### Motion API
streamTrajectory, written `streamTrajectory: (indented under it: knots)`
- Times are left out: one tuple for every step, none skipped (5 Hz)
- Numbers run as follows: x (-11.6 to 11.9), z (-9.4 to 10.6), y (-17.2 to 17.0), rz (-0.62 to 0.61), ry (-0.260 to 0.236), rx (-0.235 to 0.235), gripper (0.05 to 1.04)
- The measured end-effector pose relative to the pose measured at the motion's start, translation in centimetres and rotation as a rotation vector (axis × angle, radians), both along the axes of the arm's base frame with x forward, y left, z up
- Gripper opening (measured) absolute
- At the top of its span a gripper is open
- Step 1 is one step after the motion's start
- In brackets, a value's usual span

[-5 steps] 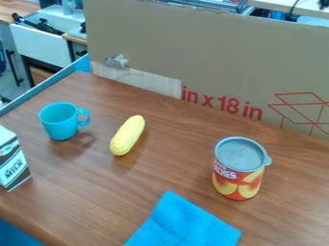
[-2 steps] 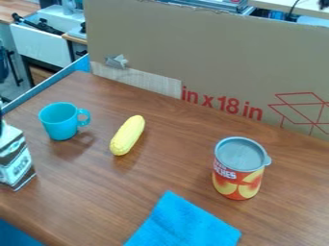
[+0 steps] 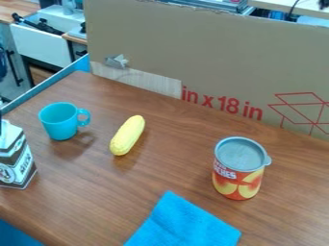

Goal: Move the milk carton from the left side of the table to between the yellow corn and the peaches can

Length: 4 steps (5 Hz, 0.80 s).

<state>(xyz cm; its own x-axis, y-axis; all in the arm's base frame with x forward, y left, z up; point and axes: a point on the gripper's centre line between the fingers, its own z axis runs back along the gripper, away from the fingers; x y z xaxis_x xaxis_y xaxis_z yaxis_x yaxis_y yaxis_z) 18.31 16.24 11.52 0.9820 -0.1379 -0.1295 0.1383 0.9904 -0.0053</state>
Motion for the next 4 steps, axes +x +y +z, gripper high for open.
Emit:
streamTrajectory:
  knots:
    - [-0.3,0.1,-0.5,0.007,-0.014,-0.002,1.000]
    - [-0.2,0.1,-0.7,0.027,-0.022,-0.011,1.000]
    - [0.6,-0.6,-1.2,0.042,-0.079,-0.045,1.000]
    - [1.1,-2.3,-1.0,0.120,-0.072,-0.045,1.000]
